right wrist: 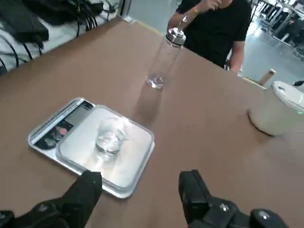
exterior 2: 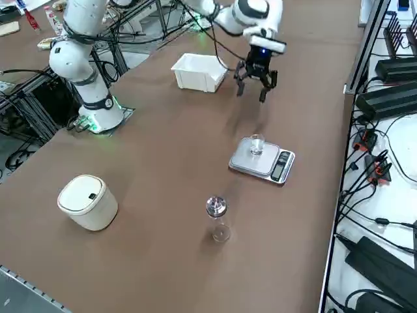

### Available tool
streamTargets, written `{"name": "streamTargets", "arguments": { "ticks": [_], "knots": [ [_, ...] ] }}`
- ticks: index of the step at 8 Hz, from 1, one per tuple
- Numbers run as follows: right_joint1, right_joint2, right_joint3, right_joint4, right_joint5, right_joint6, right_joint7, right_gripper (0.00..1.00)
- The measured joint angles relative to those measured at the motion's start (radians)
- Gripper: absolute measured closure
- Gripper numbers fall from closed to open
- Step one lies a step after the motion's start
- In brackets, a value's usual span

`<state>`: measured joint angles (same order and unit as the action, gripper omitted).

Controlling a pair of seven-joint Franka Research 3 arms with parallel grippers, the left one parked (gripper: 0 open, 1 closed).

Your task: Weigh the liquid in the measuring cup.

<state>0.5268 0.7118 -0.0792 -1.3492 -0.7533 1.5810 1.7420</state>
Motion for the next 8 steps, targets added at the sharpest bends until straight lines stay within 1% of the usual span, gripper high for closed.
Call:
{"name": "streamTargets", "arguments": {
  "ticks": [1, 3, 5, 6, 8],
  "knots": [
    [-0.003, -0.031, -0.002, 0.020, 0.048, -0.032, -0.103, 0.00],
    [-0.009, -0.105, -0.003, 0.031, 0.097, -0.084, -0.330, 0.00],
    [-0.043, -0.186, -0.012, 0.037, 0.164, -0.099, -0.618, 0.00],
    [-0.086, -0.236, -0.015, 0.041, 0.228, -0.099, -0.778, 0.00],
    [-0.208, -0.344, -0.019, 0.044, 0.392, -0.097, -1.109, 0.00]
  ]
}}
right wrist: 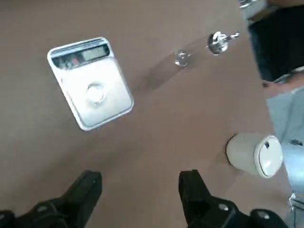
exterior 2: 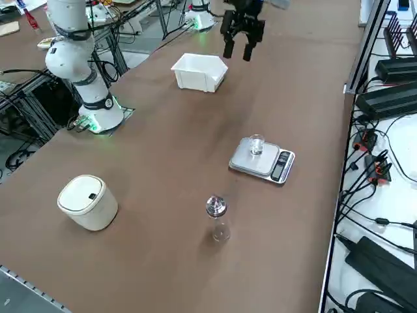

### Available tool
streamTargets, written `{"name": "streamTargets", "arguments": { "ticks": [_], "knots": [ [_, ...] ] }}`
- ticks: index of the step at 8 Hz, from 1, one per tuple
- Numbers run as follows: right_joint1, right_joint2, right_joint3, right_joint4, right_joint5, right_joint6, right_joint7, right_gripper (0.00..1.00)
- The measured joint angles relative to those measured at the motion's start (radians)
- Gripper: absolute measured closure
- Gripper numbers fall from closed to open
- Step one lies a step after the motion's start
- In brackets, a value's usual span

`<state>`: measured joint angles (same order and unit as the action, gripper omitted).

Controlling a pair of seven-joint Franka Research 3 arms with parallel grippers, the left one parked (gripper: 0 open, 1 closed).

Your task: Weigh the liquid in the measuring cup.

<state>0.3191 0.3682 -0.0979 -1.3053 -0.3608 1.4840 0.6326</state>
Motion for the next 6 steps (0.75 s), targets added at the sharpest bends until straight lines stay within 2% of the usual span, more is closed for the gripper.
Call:
{"name": "streamTargets", "arguments": {
  "ticks": [3, 6],
  "knots": [
    [-0.117, -0.127, 0.000, -0.022, 0.174, -0.013, -0.400, 0.00],
    [-0.221, -0.284, 0.001, -0.160, 0.331, -0.015, -0.591, 0.00]
  ]
}}
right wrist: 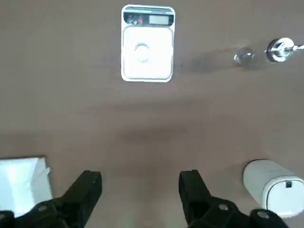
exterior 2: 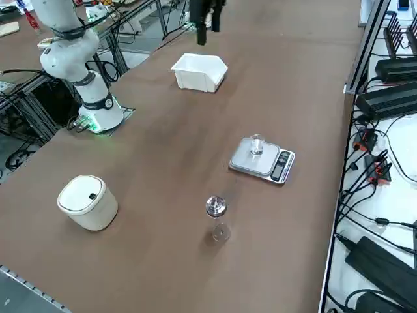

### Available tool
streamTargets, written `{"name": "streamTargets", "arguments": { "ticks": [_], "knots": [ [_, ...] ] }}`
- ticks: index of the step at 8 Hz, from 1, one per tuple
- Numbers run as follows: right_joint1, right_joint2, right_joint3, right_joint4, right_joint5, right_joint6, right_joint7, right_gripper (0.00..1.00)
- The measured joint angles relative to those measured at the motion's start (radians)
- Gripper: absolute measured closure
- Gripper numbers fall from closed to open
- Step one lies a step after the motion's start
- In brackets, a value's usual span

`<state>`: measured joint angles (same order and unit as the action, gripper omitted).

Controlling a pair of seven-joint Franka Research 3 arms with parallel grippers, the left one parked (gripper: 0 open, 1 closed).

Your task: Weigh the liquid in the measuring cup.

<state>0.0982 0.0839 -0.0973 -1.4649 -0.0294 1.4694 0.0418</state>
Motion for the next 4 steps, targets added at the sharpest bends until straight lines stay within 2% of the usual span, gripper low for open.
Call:
{"name": "streamTargets", "arguments": {
  "ticks": [2, 4],
  "knots": [
    [-0.011, -0.105, 0.003, -0.097, 0.017, 0.000, -0.012, 0.00],
    [-0.011, -0.171, 0.015, -0.144, 0.018, -0.002, -0.012, 0.00]
  ]
}}
